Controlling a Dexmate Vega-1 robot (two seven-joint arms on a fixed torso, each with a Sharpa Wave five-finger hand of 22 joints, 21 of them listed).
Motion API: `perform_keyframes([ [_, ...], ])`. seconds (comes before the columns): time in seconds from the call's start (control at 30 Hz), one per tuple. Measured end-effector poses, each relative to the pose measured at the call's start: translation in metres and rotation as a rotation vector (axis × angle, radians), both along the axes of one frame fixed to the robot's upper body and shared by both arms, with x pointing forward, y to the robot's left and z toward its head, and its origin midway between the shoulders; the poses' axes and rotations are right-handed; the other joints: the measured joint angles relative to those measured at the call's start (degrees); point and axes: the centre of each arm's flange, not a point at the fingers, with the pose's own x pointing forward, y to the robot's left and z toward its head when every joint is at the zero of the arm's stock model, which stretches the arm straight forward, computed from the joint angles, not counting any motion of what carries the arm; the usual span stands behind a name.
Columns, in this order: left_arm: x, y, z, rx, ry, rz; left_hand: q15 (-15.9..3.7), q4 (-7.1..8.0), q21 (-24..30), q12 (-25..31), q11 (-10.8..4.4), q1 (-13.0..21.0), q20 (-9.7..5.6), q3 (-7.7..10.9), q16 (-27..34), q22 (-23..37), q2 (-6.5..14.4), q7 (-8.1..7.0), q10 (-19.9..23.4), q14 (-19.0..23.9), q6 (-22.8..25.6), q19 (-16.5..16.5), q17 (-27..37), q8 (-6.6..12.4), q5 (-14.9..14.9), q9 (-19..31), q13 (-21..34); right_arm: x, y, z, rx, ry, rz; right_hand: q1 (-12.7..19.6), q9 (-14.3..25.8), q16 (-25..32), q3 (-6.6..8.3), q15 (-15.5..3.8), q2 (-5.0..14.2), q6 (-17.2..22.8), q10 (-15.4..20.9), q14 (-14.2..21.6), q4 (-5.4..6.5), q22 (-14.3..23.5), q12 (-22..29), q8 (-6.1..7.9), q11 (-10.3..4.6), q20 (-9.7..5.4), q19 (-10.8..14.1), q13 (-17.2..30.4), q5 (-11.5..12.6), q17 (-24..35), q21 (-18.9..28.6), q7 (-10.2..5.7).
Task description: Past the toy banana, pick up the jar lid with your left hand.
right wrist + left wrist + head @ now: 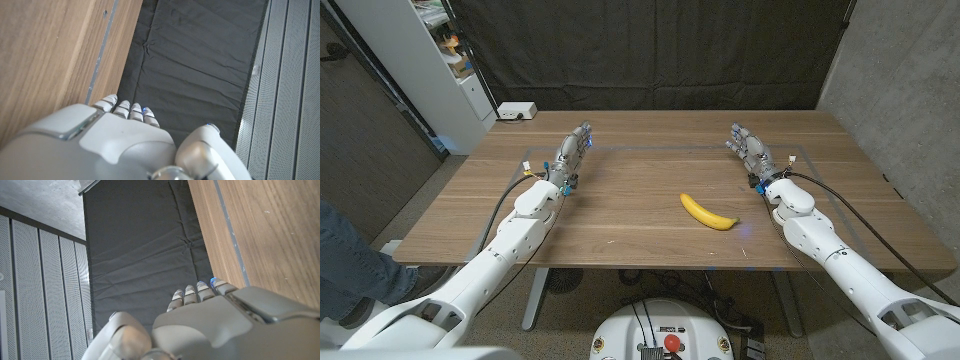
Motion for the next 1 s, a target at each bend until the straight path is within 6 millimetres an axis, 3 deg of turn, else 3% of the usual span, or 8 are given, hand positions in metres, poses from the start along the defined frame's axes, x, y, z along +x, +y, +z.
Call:
perform_keyframes([
  [1.0, -0.002, 0.006, 0.011, -0.009, -0.027, -0.001, 0.0, -0.24, 0.0, 0.0, 0.29, 0.62, 0.19, 0.24, 0.0, -0.01, 0.62, -0.01, 0.31, 0.01, 0.0, -0.19, 0.03, 0.0, 0.0, -0.01, -0.01, 0.004, -0.001, 0.004, -0.018, -0.003, -0.012, 0.0, -0.02, 0.0, 0.0, -0.01, 0.0, -0.04, -0.01, 0.0, 0.0, -0.01, 0.0, 0.0, -0.01, 0.0, -0.02, -0.01, 0.0, -0.01, 0.0, -0.02],
])
